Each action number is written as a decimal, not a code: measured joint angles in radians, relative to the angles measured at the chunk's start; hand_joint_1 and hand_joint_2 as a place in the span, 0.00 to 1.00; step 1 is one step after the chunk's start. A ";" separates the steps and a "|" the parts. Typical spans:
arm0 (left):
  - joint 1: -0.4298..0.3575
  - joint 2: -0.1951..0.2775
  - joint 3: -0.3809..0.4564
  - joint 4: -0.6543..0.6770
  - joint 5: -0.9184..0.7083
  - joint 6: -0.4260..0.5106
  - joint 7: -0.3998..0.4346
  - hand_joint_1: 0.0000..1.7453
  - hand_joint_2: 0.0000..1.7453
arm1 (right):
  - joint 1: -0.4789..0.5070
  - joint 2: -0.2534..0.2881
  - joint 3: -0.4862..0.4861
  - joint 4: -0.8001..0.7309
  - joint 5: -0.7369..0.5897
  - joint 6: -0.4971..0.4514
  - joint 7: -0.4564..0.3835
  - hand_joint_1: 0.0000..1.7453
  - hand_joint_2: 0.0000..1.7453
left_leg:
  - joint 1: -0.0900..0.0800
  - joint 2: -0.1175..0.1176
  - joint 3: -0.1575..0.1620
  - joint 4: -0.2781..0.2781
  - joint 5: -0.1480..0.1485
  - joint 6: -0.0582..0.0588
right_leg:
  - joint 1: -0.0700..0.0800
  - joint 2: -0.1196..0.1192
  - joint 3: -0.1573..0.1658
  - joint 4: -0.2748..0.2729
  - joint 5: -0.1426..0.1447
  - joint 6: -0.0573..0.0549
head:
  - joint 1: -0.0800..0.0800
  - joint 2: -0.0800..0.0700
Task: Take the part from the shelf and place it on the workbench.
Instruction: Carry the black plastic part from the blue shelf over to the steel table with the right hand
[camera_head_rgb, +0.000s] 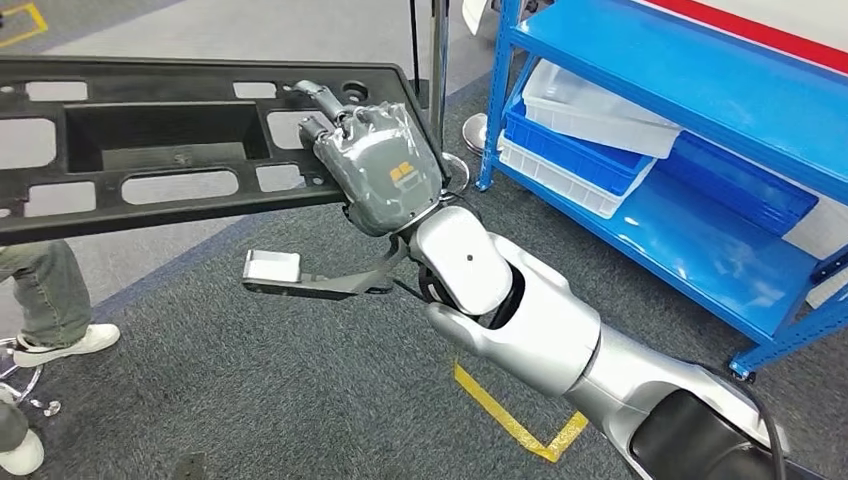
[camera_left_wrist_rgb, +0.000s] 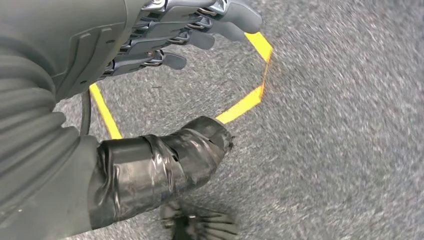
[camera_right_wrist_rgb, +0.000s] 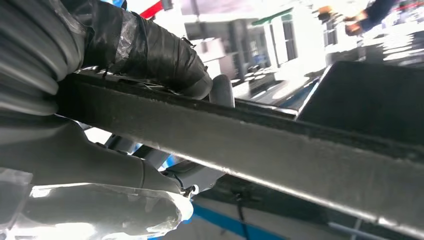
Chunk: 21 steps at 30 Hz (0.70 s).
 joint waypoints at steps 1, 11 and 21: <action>-0.002 0.000 0.000 0.000 0.000 0.000 0.000 0.00 1.00 | 0.001 0.000 0.000 0.000 0.001 0.000 0.000 1.00 1.00 | 0.000 0.009 -0.028 0.064 -0.025 -0.002 | 0.002 -0.014 -0.001 0.000 0.000 -0.002 | 0.000 0.000; -0.003 0.002 0.000 0.000 0.000 -0.001 -0.002 0.00 1.00 | -0.001 -0.001 0.000 -0.011 0.005 0.001 -0.004 1.00 1.00 | -0.019 0.070 0.109 -0.164 0.052 0.036 | 0.021 -0.108 0.008 -0.002 -0.015 0.024 | 0.003 0.000; -0.002 0.001 0.000 0.000 -0.001 -0.007 -0.016 0.00 1.00 | 0.009 -0.011 0.000 -0.018 0.008 0.006 -0.008 1.00 1.00 | -0.015 -0.046 0.111 -0.165 0.059 0.057 | 0.012 0.014 -0.064 0.133 -0.039 0.028 | 0.005 0.000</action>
